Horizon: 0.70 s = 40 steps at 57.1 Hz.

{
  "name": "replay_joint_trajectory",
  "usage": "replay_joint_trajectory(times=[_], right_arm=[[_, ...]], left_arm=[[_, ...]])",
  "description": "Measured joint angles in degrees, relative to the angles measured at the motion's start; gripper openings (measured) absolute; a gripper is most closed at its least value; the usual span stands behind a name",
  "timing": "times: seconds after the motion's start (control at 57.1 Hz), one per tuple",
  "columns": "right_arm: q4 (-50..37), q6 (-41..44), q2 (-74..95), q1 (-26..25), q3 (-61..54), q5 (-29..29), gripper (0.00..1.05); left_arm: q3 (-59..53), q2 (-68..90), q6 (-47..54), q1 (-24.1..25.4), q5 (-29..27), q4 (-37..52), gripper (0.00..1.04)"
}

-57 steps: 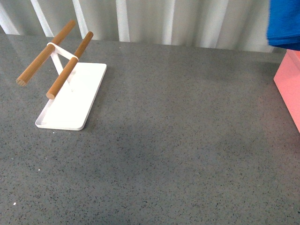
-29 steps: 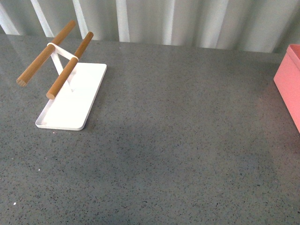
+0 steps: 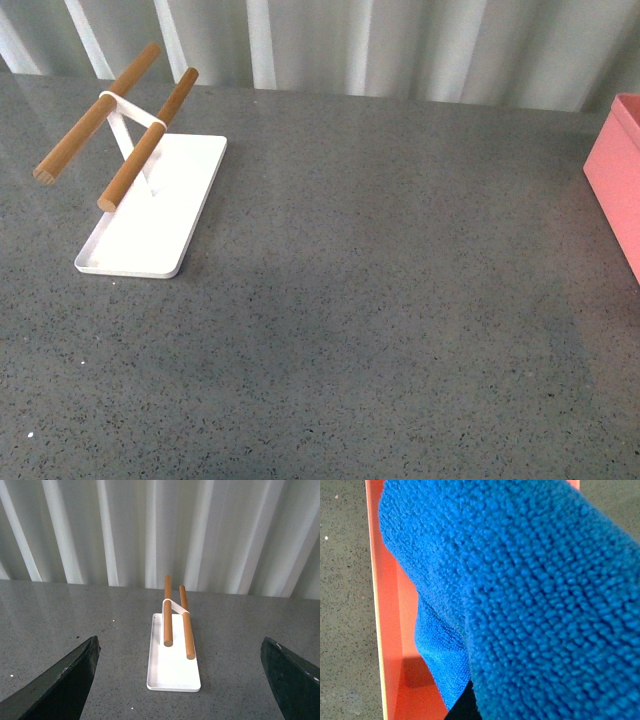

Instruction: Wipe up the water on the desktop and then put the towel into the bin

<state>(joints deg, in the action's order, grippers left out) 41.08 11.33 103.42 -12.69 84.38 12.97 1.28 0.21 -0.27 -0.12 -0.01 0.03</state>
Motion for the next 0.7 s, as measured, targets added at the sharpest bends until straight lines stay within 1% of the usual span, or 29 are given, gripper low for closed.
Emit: replay_joint_trajectory(times=[0.14,0.158,0.175,0.28,0.315,0.455,0.49,0.578,0.613,0.683,0.7], right_arm=[[-0.70,0.13,0.11,-0.02,-1.14,-0.07,0.04],[-0.70,0.22,0.11,-0.04,-1.18,-0.13,0.06],[-0.70,0.20,0.11,-0.09,-1.20,-0.24,0.11],[-0.70,0.20,0.11,-0.17,-1.20,-0.24,0.27],[-0.70,0.20,0.11,-0.20,-1.20,-0.24,0.31],[-0.70,0.20,0.11,-0.22,-1.20,-0.22,0.52],[-0.70,0.20,0.09,-0.22,-1.20,-0.22,0.59],[-0.70,0.20,0.11,-0.22,-1.20,-0.24,0.72],[-0.70,0.20,0.11,-0.22,-1.20,-0.22,0.79],[-0.70,0.20,0.11,-0.20,-1.20,-0.24,0.89],[-0.70,0.20,0.11,-0.22,-1.20,-0.22,0.95]], left_arm=[[0.00,0.00,0.00,0.00,0.00,0.00,0.98],[0.00,0.00,0.00,0.00,0.00,0.00,0.98],[0.00,0.00,0.00,0.00,0.02,0.00,0.98],[0.00,0.00,0.00,0.00,0.00,0.00,0.98],[0.00,0.00,0.00,0.00,0.02,0.00,0.98],[0.00,0.00,0.00,0.00,0.00,0.00,0.98],[0.00,0.00,0.00,0.00,0.02,0.00,0.98],[0.00,0.00,0.00,0.00,0.00,0.00,0.98],[0.00,0.00,0.00,0.00,0.00,0.00,0.98],[0.00,0.00,0.00,0.00,0.00,0.00,0.98],[0.00,0.00,0.00,0.00,0.00,0.00,0.98]])
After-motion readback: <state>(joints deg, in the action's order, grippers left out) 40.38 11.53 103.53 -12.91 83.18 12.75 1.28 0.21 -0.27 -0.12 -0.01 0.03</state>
